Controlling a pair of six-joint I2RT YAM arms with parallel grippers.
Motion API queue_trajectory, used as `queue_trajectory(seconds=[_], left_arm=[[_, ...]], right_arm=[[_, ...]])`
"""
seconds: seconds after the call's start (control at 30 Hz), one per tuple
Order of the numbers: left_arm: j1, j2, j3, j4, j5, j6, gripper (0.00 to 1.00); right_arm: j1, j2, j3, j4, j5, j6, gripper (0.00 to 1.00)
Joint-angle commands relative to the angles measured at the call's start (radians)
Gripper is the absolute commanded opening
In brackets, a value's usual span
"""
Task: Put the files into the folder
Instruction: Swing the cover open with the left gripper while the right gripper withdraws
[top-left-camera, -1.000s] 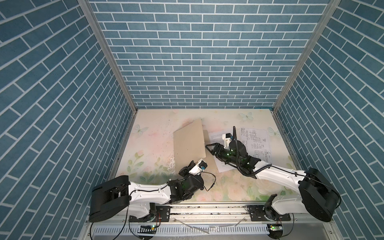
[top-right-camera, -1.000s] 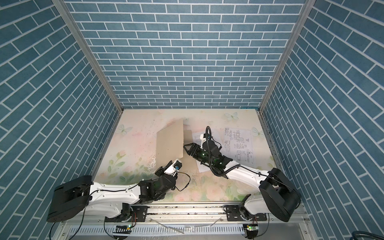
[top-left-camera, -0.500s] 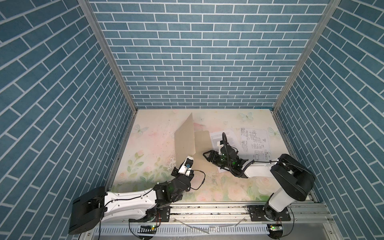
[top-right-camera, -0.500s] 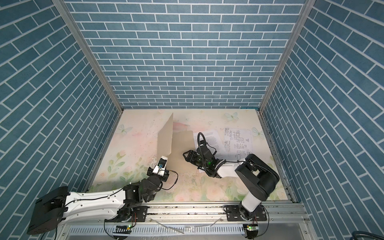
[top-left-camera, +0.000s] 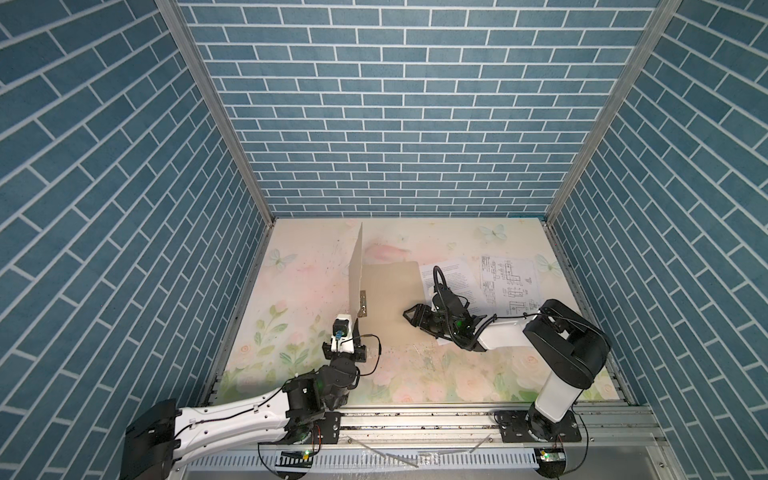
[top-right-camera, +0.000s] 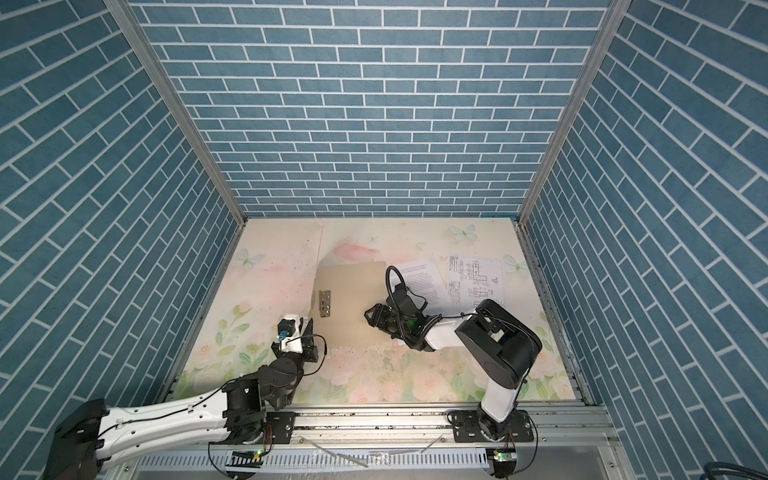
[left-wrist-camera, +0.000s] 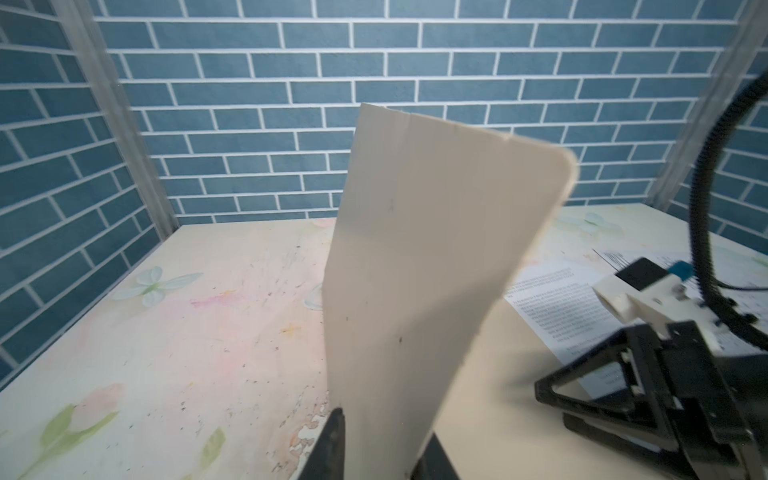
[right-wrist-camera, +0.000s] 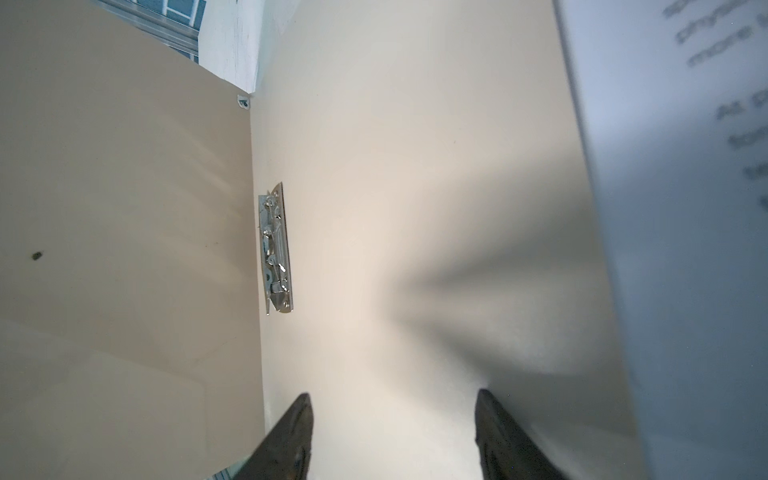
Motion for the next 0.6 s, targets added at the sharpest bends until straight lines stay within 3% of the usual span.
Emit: queue_trajectory(seconds=[0.0,0.13,0.3,0.43,0.57], left_arm=[[0.011,-0.085,-0.023,-0.170,-0.130,-0.198,0.41],[0.013,-0.190,-0.034,-0.303,-0.209,-0.329,0.60],[0.029,-0.275,0.031,-0.694,-0.292,-0.671,0.82],[0.097,-0.248,0.143,-1.084,-0.269,-1.026,0.84],[0.250,-0.171,0.239,-1.194,-0.135,-1.041,0.87]], right_arm=[[0.005,0.025,-0.023,-0.212,0.035,0.010,0.62],[0.005,0.027,-0.024,-0.238,0.022,0.006,0.61],[0.005,0.037,-0.020,-0.237,-0.014,0.009,0.60],[0.003,0.044,-0.014,-0.230,-0.029,0.010,0.60],[0.002,0.053,-0.006,-0.220,-0.043,0.012,0.60]])
